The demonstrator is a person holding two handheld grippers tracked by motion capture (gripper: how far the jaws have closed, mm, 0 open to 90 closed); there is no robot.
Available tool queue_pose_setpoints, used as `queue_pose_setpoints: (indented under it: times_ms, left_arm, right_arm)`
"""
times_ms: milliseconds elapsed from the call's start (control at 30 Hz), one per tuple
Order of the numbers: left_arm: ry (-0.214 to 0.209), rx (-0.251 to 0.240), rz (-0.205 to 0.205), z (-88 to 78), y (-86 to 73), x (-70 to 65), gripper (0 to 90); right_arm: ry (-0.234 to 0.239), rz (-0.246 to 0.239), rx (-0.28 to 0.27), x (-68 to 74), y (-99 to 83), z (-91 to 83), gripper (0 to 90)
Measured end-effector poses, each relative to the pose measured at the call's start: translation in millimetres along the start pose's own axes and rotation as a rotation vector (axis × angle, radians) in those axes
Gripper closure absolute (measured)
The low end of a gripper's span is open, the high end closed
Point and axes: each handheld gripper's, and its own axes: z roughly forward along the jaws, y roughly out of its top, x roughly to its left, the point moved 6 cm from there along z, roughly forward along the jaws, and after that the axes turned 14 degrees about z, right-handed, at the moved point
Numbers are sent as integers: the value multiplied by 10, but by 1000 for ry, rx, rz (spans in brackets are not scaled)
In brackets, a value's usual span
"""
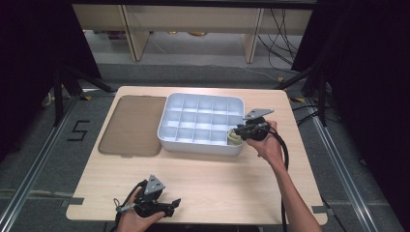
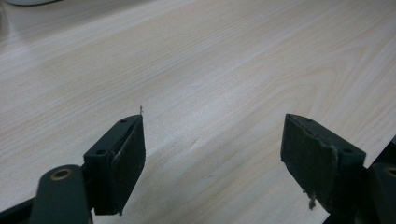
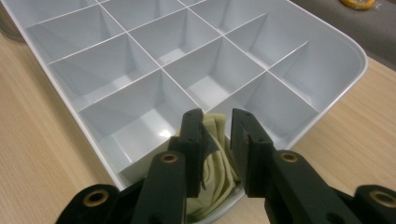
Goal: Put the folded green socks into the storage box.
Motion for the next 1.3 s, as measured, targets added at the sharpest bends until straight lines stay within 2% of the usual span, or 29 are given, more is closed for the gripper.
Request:
queue_pose_setpoints:
  times_ms: [33,67,200,500,567,667,700,767,800,900,967,1000,1100,1133,1300]
  left_arm:
    - [0,0,0,0,0,0,218]
    - [8,-22,-24,9,16,-15,218]
    - [1,-19,-18,4,15,-9,218]
    - [3,-15,-6,-6,17,-6,218]
    - [2,7,19,-23,3,14,218]
    - [-10,-6,-10,-16,12,-4,218]
    - [2,-16,-8,-9,13,-3,218]
    - [-2,-20,-7,-8,15,-5,218]
    - [-1,-37,-26,0,31,-21,218]
    - [6,-38,-28,-1,32,-21,218]
    - [4,-37,-19,-5,31,-13,218]
    - [3,-40,-24,-5,33,-14,218]
    - [5,-41,-23,-6,34,-15,218]
    - [4,-41,-24,-6,34,-15,218]
    - [-1,-37,-26,-2,27,-24,218]
  right_arm:
    - [0,0,0,0,0,0,741]
    - [4,-3,-10,2,9,-23,727]
    - [19,-13,-48,18,37,-54,688]
    - [17,-21,-77,68,66,-107,568]
    - [19,-9,-84,97,65,-126,540]
    - [22,-4,-90,119,68,-156,497]
    - [21,9,-90,132,65,-164,488]
    - [31,-1,-88,140,63,-170,476]
    - [33,10,-95,167,49,-176,451]
    - [36,21,-81,181,35,-197,437]
    - [42,21,-97,185,27,-195,422]
    - [50,39,-82,209,2,-213,413]
    - [58,28,-86,199,-4,-224,407]
    - [58,44,-83,212,-18,-238,404]
    - [64,60,-90,207,-67,-274,388]
